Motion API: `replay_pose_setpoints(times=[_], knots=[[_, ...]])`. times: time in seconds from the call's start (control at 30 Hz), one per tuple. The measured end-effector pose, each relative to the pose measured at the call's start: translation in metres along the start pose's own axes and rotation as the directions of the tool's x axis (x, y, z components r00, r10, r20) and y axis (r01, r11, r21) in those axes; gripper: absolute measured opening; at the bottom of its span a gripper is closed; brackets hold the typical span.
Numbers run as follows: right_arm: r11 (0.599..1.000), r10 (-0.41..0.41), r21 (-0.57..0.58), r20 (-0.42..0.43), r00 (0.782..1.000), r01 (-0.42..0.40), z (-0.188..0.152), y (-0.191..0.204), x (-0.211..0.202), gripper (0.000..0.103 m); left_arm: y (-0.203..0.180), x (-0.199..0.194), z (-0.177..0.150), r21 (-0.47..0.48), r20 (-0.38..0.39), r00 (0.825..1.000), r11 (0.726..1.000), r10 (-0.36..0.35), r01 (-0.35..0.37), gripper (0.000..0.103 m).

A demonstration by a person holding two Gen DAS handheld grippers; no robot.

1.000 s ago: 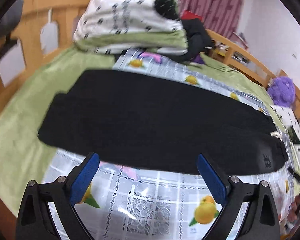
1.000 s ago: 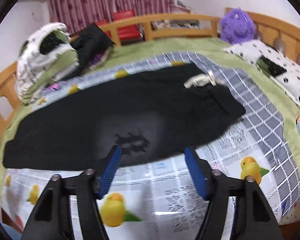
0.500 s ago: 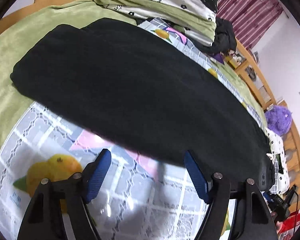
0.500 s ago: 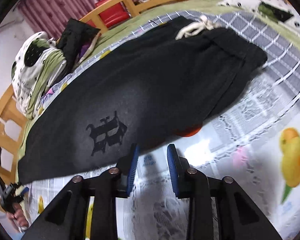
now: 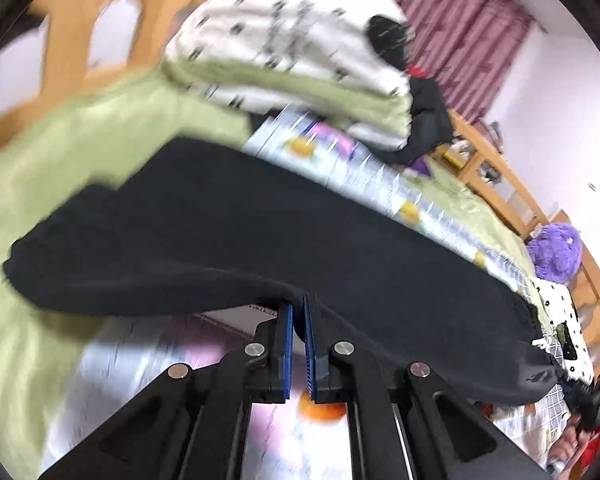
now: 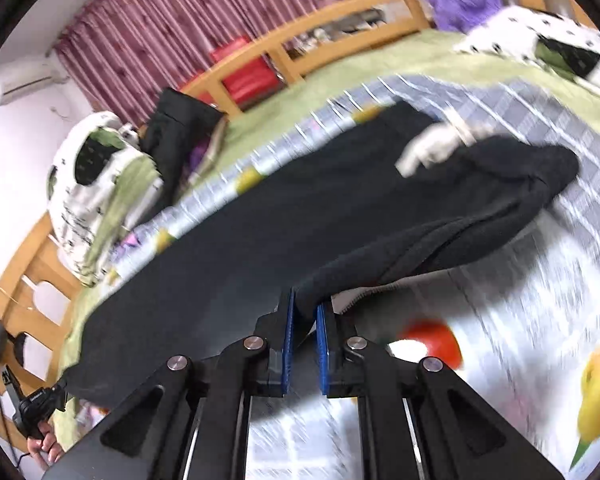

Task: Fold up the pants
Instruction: 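Grasp the sweatpants leg edge with the left tool and lift it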

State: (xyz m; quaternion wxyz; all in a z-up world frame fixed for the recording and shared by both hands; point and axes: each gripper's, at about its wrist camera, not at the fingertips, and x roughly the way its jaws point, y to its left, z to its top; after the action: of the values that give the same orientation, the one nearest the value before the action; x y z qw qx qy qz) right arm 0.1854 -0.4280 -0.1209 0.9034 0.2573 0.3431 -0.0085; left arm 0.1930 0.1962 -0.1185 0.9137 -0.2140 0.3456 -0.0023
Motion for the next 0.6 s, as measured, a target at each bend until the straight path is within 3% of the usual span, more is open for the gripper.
replay_pose_setpoints(times=[0.2, 0.4, 0.53, 0.6], knots=[[0.998, 0.011, -0.063, 0.038, 0.999, -0.008, 0.060, 0.033, 0.022, 0.010, -0.035, 0.025, 0.062, 0.085, 0.086, 0.996, 0.996, 0.029, -0.036, 0.006], [0.991, -0.042, -0.125, 0.051, 0.998, 0.048, 0.096, 0.055, 0.078, 0.010, -0.044, 0.092, 0.094, 0.063, 0.047, 0.995, 0.994, 0.083, -0.085, 0.006], [0.990, -0.090, -0.105, 0.018, 0.996, 0.091, 0.110, 0.056, 0.129, 0.012, -0.049, 0.136, 0.101, 0.092, 0.031, 0.986, 0.982, 0.163, -0.165, 0.007], [0.988, -0.125, -0.098, -0.015, 0.992, 0.123, 0.113, 0.054, 0.154, 0.017, -0.050, 0.148, 0.100, 0.100, 0.014, 0.980, 0.975, 0.200, -0.200, 0.008]])
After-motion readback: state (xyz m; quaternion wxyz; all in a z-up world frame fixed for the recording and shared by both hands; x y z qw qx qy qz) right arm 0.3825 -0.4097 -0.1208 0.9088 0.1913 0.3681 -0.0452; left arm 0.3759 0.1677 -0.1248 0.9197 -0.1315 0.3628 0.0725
